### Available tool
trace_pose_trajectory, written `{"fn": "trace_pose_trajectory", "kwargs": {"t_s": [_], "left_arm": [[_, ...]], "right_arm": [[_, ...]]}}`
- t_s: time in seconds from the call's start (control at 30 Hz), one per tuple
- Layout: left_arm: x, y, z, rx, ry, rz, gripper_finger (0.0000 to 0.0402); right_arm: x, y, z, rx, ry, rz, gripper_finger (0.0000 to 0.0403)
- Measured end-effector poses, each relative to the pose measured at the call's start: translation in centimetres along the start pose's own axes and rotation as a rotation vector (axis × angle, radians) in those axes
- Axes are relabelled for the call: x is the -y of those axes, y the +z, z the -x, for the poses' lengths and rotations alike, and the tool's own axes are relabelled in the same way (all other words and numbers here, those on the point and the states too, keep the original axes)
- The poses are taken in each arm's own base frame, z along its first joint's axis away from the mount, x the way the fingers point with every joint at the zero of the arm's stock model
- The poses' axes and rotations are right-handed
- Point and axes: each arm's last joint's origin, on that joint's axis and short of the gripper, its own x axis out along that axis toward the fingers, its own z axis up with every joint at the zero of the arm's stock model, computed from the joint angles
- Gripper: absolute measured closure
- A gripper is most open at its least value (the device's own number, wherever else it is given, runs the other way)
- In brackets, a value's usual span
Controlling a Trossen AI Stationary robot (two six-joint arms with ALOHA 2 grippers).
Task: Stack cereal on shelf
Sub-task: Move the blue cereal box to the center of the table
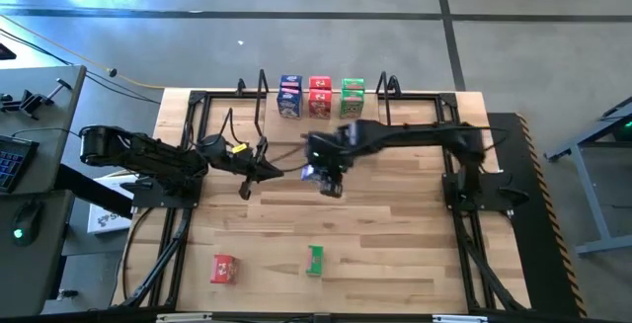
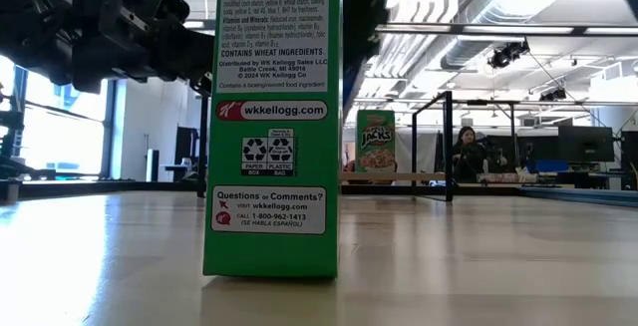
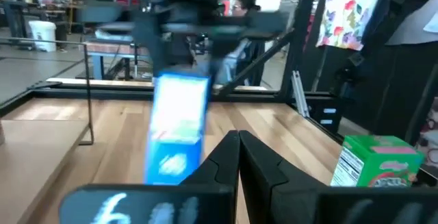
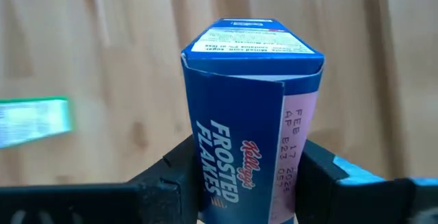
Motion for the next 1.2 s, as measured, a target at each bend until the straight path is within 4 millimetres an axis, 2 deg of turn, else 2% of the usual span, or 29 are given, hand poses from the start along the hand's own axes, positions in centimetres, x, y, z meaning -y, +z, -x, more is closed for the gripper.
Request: {"fn": "trace_pose_trajectory", "kwargs": {"t_s": [0.17, 0.4, 0.6, 0.7, 0.9, 1.0, 1.1, 1.2], "left_arm": [[0.2, -0.2, 0.0, -0.024, -0.081, -0.006, 0.0401], [0.4, -0.3, 0.0, -0.035, -0.115, -0.003, 0.0401], [0.3, -0.6, 0.0, -0.065, -0.113, 0.014, 0.0401], [0.3, -0.8, 0.0, -0.086, -0.118, 0.036, 0.0401], [0.4, -0.9, 0.0, -0.097, -0.143, 0.05, 0.0401], [0.4, -0.9, 0.0, -0.096, -0.133, 0.049, 0.04], [0.3, -0.9, 0.0, -0.092, -0.092, 0.039, 0.0401], [0.2, -0.6, -0.2, -0.084, -0.087, 0.033, 0.0401]], "right_arm": [[2.1, 2.4, -3.1, -0.04, -0.018, 0.155, 0.0252], [3.7, 3.9, -6.1, -0.057, -0.024, 0.226, 0.0252], [4.0, 4.7, -7.1, -0.007, -0.058, 0.244, 0.0249], [4.0, 5.0, -7.2, 0.026, -0.064, 0.247, 0.0233], [4.0, 5.5, -6.6, 0.075, -0.067, 0.239, 0.0186], [3.6, 5.9, -5.8, 0.095, -0.069, 0.264, 0.0175], [2.8, 6.4, -3.4, 0.097, -0.067, 0.299, 0.018], [2.0, 7.0, -0.1, 0.136, -0.079, 0.339, 0.0202]]}}
